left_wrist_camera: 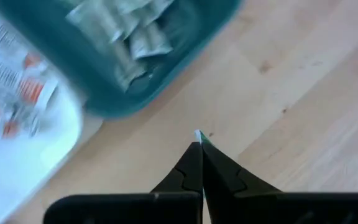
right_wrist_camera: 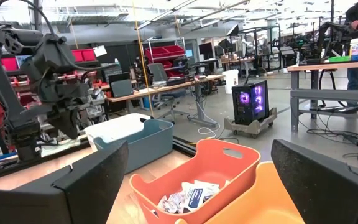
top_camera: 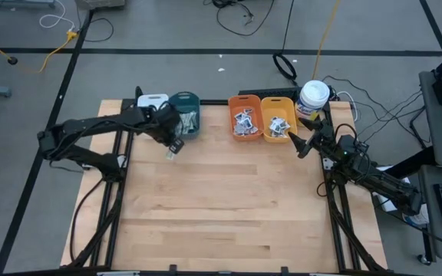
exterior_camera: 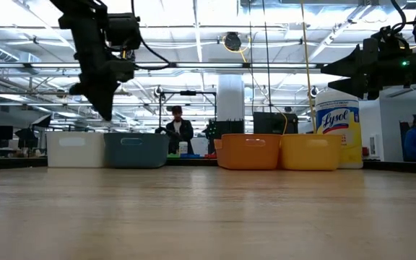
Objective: Pick & Place First Aid Supplies
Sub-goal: Put the bandage pack into the blue bin
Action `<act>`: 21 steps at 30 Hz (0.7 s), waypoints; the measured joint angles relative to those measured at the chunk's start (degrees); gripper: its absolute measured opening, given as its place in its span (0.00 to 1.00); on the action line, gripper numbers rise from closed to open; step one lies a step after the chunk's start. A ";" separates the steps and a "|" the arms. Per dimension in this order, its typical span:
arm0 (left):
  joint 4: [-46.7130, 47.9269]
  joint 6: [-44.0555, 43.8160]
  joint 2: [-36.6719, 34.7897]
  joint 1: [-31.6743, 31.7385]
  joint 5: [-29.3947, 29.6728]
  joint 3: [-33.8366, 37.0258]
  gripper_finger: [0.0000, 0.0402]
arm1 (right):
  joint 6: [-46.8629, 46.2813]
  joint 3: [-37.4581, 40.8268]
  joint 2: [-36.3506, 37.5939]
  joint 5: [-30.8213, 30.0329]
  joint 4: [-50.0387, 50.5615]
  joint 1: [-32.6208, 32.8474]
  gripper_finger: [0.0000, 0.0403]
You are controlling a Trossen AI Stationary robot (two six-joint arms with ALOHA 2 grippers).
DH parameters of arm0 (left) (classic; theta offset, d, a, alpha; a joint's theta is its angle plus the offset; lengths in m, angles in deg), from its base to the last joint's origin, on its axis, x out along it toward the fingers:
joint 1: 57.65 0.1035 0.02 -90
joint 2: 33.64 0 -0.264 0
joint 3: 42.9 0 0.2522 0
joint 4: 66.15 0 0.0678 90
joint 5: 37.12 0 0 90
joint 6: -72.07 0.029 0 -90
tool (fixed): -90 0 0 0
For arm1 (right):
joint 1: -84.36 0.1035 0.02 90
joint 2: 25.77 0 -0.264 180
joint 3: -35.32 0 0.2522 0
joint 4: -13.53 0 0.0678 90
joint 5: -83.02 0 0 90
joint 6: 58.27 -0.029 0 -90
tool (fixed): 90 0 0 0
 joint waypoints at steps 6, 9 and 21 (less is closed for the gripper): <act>4.34 -10.04 -1.42 2.52 1.38 -0.80 0.00 | -0.01 0.02 -0.01 -0.01 0.00 0.02 0.97; 6.45 -9.50 0.78 6.37 2.28 -4.70 0.00 | 0.00 0.02 0.00 0.00 0.01 0.02 0.97; 14.02 0.36 18.14 19.05 1.08 -26.55 0.00 | -0.01 0.02 -0.01 0.01 0.01 0.02 0.97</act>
